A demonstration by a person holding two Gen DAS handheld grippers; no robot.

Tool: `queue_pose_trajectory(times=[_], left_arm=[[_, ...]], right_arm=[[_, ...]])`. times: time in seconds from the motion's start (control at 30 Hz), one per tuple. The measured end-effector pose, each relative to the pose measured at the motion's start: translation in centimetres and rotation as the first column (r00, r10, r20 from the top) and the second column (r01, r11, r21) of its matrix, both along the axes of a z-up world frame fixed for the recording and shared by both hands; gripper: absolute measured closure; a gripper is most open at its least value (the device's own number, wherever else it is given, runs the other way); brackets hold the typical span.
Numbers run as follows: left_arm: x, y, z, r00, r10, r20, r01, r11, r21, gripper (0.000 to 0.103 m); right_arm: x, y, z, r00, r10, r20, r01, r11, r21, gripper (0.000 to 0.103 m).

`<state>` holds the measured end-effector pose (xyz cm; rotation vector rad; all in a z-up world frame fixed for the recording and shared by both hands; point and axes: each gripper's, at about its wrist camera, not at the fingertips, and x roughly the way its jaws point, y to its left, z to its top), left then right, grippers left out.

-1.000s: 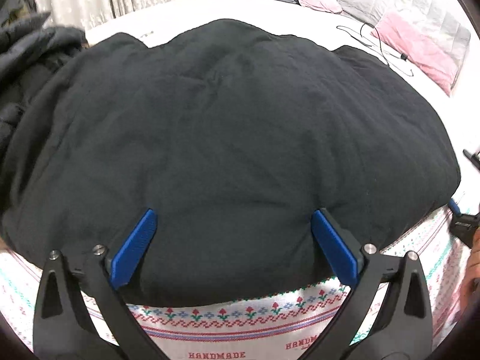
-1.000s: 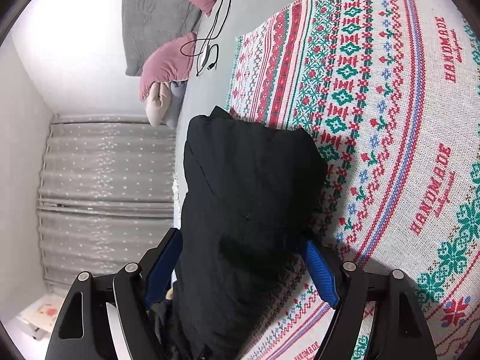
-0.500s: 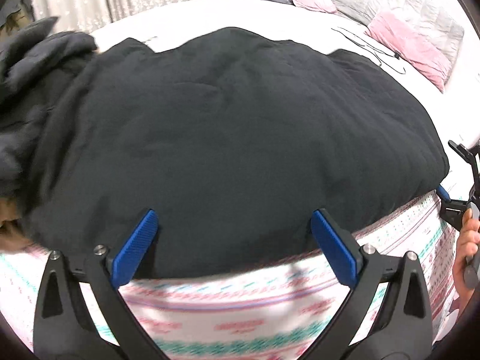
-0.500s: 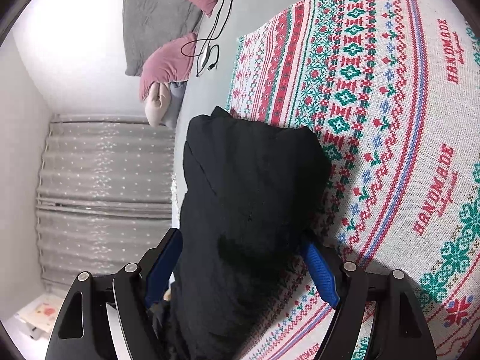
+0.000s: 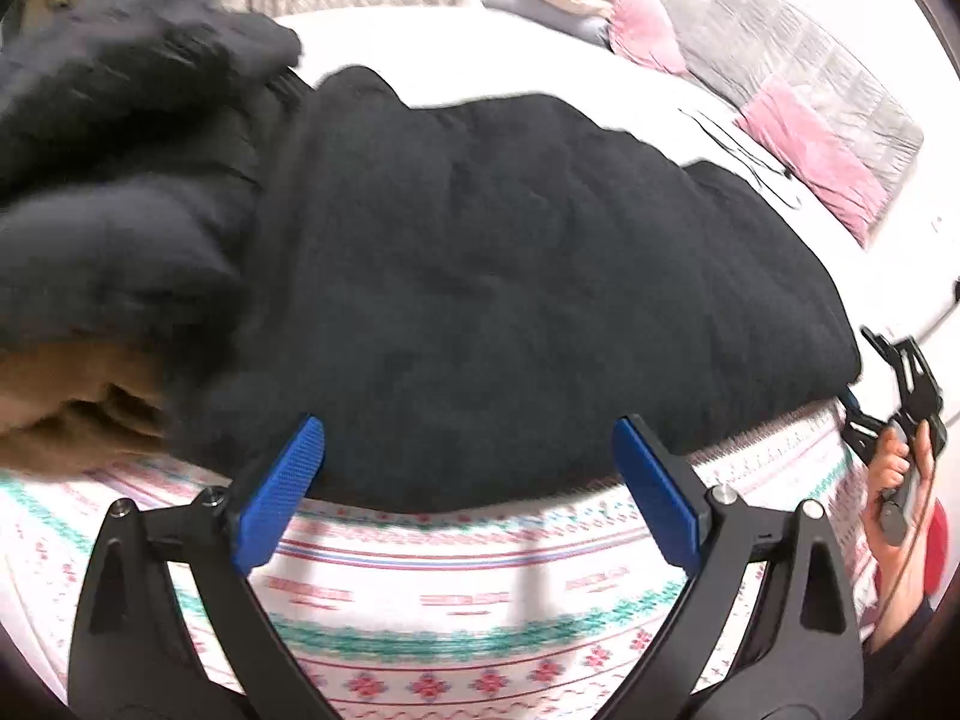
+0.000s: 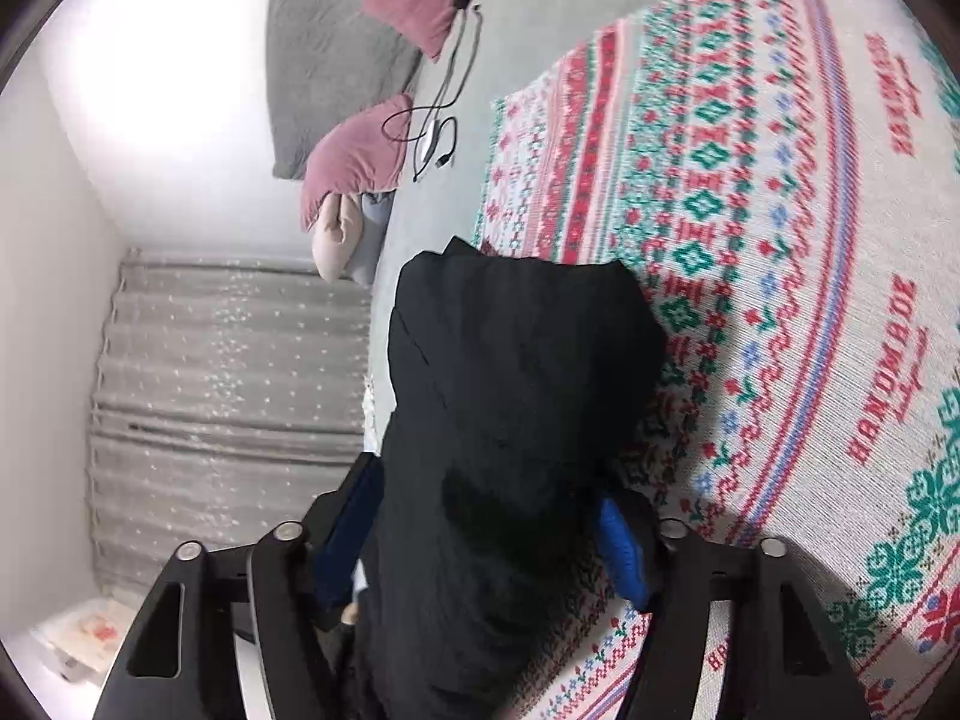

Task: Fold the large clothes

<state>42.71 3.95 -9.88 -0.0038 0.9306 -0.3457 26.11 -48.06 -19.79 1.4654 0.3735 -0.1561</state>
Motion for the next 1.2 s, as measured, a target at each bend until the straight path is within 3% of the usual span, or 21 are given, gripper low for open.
queue_pose_trajectory(times=[0.1, 0.23, 0.4, 0.43, 0.47, 0.57, 0.67, 0.77, 0.87, 0.97, 1.2], left_arm=[[0.4, 1.3, -0.7, 1.0, 0.024, -0.011, -0.024, 1.0, 0.01, 0.006], [1.5, 2.7, -2.5, 0.995, 0.077, -0.057, -0.079, 0.997, -0.019, 0.006], [1.3, 3.2, -1.8, 0.995, 0.081, -0.058, -0.084, 0.995, -0.057, 0.006], [1.3, 3.5, -1.8, 0.994, 0.091, -0.065, -0.095, 0.994, -0.062, 0.006], [1.3, 3.8, -1.7, 0.991, 0.105, -0.081, -0.111, 0.991, -0.071, 0.006], [0.7, 4.4, -1.2, 0.988, 0.117, -0.103, -0.125, 0.989, -0.074, 0.006], [-0.1, 5.5, -0.3, 0.986, 0.135, -0.097, -0.143, 0.987, -0.073, 0.006], [-0.3, 7.9, -0.1, 0.97, 0.208, -0.123, -0.218, 0.973, -0.07, 0.006], [-1.0, 9.3, 0.5, 0.969, 0.19, -0.16, -0.211, 0.969, -0.129, 0.006], [-2.6, 10.8, 2.4, 0.972, 0.191, -0.138, -0.212, 0.965, -0.157, 0.006], [-3.6, 14.5, 4.4, 0.973, 0.198, -0.12, -0.224, 0.936, -0.271, 0.006]], right_arm=[[-0.2, -0.1, -0.7, 1.0, -0.018, 0.014, 0.018, 0.999, 0.035, 0.037], [0.2, 0.9, -0.3, 0.999, -0.027, -0.021, 0.026, 0.999, -0.04, 0.037], [1.9, 1.9, 0.5, 1.0, 0.02, -0.013, -0.021, 0.996, -0.083, 0.038], [1.9, 1.9, 0.6, 1.0, 0.02, -0.009, -0.021, 0.996, -0.09, 0.049], [2.1, 1.9, 0.6, 1.0, 0.016, -0.02, -0.018, 0.995, -0.1, 0.07], [2.2, 1.6, 0.3, 0.999, 0.018, -0.045, -0.022, 0.995, -0.097, 0.079], [2.0, 2.1, 1.3, 0.999, 0.009, -0.051, -0.016, 0.991, -0.132, 0.082], [2.4, 2.9, 3.3, 0.998, 0.012, -0.058, -0.025, 0.972, -0.234, 0.083], [3.1, 3.0, 3.2, 0.993, 0.011, -0.121, -0.046, 0.956, -0.29, 0.083], [3.7, 2.9, 2.3, 0.987, 0.007, -0.161, -0.054, 0.955, -0.293, 0.084], [5.0, 4.6, 5.9, 0.971, -0.047, -0.235, -0.059, 0.903, -0.425, 0.086]])
